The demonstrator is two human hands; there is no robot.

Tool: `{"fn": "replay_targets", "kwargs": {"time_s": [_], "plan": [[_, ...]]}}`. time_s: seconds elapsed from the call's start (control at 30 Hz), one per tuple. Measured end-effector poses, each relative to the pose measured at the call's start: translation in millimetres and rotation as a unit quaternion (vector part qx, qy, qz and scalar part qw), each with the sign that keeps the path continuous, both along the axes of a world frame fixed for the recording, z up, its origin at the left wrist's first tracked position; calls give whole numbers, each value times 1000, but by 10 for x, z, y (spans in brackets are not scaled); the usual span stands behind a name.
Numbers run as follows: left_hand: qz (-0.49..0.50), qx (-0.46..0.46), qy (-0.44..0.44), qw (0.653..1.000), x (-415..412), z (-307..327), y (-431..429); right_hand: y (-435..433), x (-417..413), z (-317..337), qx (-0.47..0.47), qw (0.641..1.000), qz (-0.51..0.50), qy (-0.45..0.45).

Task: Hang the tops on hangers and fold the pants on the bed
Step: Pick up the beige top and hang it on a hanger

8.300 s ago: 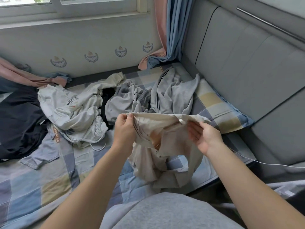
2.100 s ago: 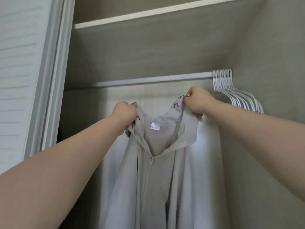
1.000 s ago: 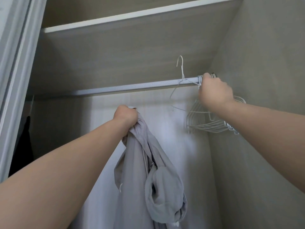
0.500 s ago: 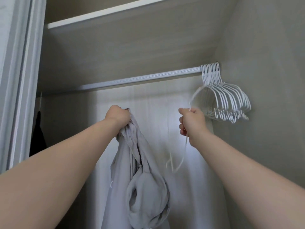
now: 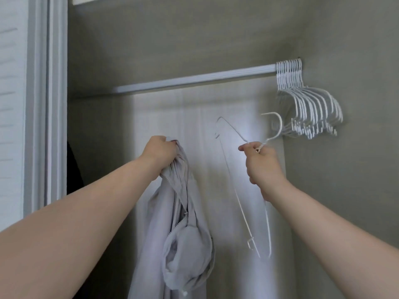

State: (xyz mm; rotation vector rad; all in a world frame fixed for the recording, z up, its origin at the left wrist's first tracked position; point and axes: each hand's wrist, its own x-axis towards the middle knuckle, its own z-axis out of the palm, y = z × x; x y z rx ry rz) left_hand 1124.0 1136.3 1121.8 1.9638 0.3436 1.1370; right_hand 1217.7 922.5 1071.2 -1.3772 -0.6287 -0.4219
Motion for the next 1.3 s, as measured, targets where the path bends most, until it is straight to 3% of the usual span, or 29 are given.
{"fn": "replay_targets", "kwargs": {"time_s": [0.33,0.7,0.83,1.0,1.3], "plan": [[-48,-36,-27,998,-444,-373,-655,-549,-622,-449,-15,999,-12,-33],[-31,-114,-50,992,-1490,-1123,-2168,-1845,-1338,-1218,-7,995,85,-53],[29,-152,-46,987,-1892,-1677,-2833,-2415,-1553,-1715,-32,987,152,-29],[100,-213,47,971,-2400,-2547,-3550,-3086,-1831,-2379,-84,963,257,19],[323,-244,170,898,-3625,-3670,-4204,-4157,-2574,-3521,-167,877,434,120]]}}
